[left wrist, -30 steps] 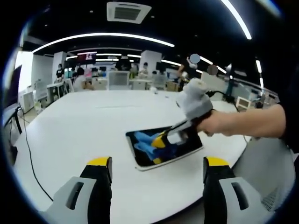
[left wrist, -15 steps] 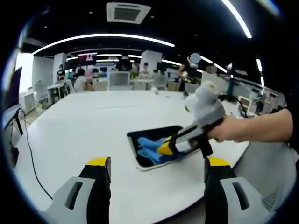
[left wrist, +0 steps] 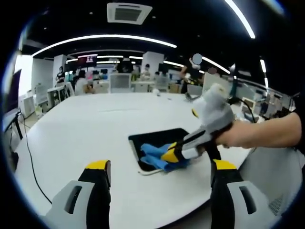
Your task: Wipe the mirror surface with the cleaning cloth until all visible marks leave the cleaned area.
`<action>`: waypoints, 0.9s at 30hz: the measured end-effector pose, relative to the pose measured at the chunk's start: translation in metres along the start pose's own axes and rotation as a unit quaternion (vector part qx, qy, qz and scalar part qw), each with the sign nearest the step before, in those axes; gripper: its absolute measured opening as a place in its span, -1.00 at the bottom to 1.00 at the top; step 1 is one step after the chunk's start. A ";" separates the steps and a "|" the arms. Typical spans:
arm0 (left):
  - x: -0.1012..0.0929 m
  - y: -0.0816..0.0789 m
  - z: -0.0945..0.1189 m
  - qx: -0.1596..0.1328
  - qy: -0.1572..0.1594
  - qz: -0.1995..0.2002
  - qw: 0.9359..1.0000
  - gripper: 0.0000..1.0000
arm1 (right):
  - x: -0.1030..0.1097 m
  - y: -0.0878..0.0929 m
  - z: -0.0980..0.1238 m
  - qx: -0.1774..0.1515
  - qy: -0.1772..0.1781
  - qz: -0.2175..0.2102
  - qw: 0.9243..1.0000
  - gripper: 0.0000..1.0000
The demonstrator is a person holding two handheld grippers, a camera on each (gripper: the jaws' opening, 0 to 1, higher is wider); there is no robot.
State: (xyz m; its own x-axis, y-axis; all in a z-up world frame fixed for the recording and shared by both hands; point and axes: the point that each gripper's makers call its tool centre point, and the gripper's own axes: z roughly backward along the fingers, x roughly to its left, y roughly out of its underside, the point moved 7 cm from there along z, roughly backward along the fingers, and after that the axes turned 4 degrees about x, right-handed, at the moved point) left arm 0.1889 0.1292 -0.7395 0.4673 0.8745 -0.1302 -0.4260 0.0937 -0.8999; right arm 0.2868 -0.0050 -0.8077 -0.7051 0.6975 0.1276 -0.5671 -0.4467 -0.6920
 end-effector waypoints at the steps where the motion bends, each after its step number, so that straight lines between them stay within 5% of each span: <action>1: 0.000 -0.001 0.000 -0.002 0.000 0.001 1.000 0.76 | 0.001 0.001 0.001 -0.002 0.000 -0.004 1.000 -0.99; 27: 0.001 0.001 0.003 -0.002 -0.008 0.005 1.000 0.75 | 0.009 0.006 0.008 -0.004 -0.014 -0.017 1.000 -1.00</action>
State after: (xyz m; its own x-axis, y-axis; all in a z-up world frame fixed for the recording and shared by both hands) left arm 0.1869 0.1317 -0.7391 0.4506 0.8828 -0.1324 -0.4274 0.0831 -0.9003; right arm 0.2737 -0.0055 -0.8051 -0.6972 0.6963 0.1705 -0.5878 -0.4191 -0.6920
